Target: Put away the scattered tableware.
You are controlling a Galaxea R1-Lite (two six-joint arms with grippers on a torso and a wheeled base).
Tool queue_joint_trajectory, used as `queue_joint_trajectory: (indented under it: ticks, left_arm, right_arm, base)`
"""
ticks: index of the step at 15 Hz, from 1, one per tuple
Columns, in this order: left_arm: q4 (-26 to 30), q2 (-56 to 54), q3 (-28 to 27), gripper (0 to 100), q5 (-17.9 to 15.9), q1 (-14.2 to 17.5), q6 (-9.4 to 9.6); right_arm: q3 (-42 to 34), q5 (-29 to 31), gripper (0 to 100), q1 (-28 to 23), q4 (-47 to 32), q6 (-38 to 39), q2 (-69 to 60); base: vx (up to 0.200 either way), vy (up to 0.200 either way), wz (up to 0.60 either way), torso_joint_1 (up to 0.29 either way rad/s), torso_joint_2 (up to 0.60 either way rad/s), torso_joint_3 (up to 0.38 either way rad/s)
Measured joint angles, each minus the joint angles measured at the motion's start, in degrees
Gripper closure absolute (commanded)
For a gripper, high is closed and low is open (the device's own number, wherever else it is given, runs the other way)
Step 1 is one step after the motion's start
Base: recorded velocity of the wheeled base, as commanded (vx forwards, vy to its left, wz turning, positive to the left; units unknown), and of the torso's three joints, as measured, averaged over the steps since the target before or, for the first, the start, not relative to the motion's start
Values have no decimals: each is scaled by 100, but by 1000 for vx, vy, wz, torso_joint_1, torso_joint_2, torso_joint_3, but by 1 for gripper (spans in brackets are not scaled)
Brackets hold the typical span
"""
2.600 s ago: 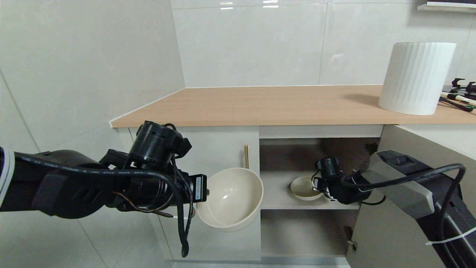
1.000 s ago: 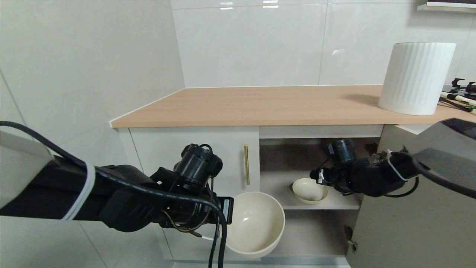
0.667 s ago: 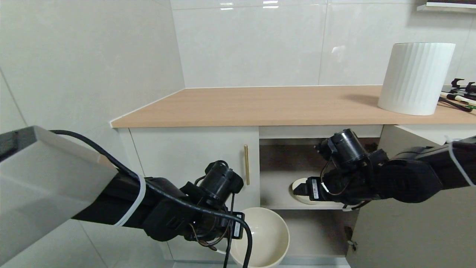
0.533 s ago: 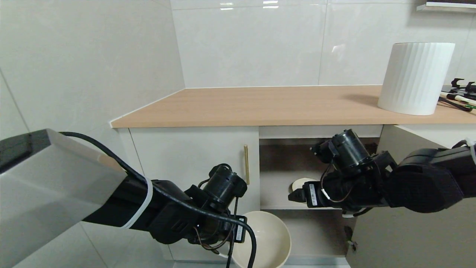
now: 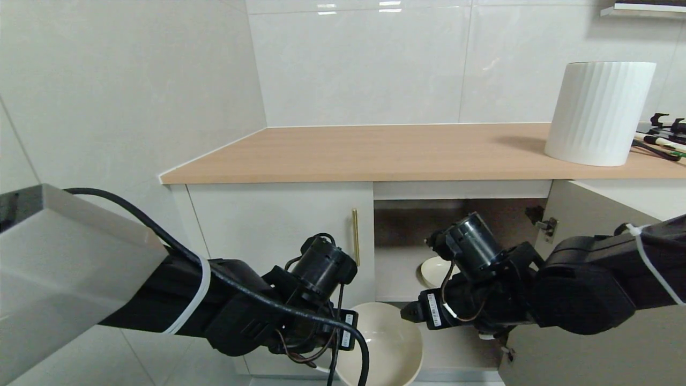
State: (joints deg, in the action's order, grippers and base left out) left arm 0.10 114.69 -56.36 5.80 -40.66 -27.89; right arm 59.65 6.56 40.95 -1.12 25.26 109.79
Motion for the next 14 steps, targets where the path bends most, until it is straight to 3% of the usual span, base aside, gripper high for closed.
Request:
queue_joint_trajectory:
  ticks: [5, 6, 14]
  left_arm:
    - [0, -99, 29, 100, 62, -82, 0]
    - [0, -105, 29, 100, 62, -93, 0]
    - [-34, -118, 44, 100, 32, -110, 1]
  right_arm:
    - [68, 13, 0, 6, 34, 13, 366]
    - [72, 13, 100, 6, 34, 17, 400]
    - [63, -33, 100, 106, 63, 20, 455]
  base:
    - [0, 0, 0, 0, 0, 0]
    - [0, 0, 0, 0, 0, 0]
    - [0, 0, 0, 0, 0, 0]
